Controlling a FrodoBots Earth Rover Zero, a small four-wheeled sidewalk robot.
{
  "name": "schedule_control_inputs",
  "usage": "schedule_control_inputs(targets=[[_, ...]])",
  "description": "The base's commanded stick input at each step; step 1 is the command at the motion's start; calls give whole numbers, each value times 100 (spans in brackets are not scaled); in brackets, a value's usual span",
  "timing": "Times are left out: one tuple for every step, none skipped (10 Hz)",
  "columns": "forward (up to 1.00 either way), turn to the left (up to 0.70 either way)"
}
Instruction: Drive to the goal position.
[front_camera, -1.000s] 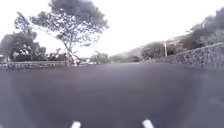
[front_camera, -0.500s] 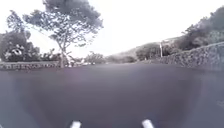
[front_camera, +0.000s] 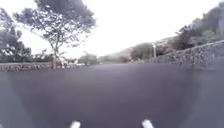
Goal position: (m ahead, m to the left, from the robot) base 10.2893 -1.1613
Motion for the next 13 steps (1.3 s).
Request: schedule_control_inputs(targets=[[70,0],[70,0],[70,0],[70,0],[70,0],[70,0],[70,0],[70,0],[70,0],[70,0],[70,0],[70,0],[70,0]])
